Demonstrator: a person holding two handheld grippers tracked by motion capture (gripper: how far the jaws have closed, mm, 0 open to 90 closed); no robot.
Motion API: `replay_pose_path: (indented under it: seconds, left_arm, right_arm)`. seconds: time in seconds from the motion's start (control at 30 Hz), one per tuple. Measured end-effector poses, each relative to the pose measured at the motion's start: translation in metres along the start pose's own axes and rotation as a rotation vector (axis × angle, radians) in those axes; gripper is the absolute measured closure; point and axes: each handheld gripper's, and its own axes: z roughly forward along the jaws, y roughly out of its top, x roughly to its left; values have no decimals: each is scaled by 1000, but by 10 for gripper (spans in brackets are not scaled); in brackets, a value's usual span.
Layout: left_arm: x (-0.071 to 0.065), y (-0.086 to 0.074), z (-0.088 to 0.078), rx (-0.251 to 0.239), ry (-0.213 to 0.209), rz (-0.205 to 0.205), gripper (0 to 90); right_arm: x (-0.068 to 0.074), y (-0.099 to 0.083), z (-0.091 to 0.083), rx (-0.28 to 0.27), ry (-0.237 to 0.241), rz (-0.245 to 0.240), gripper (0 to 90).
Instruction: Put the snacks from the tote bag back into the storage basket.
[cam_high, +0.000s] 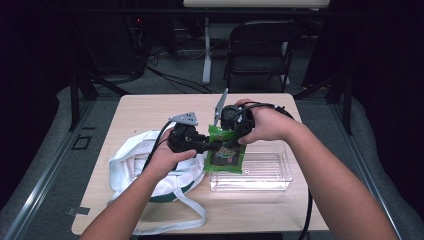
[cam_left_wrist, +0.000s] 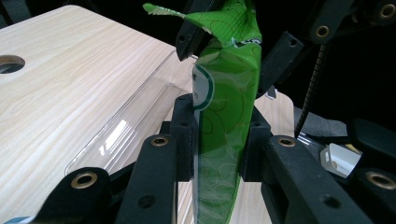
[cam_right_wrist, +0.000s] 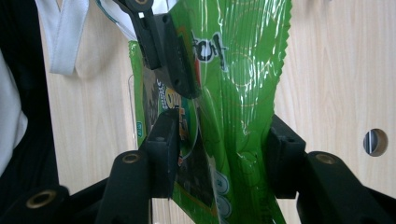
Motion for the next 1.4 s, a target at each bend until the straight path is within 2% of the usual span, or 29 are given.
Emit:
replay_pose_path:
  seconds: [0.27,0.73,1.4]
  left_arm:
    - [-2,0,1,-2,-14,18,729]
    - [-5,0,4,10,-23,42,729]
    - [-3,-1,6,13,-22,34,696]
  right_arm:
    - [-1,-1,1,11,41,10,560]
    - [-4,-1,5,57,113,30,683]
    - [-4,0,5,72,117,20,749]
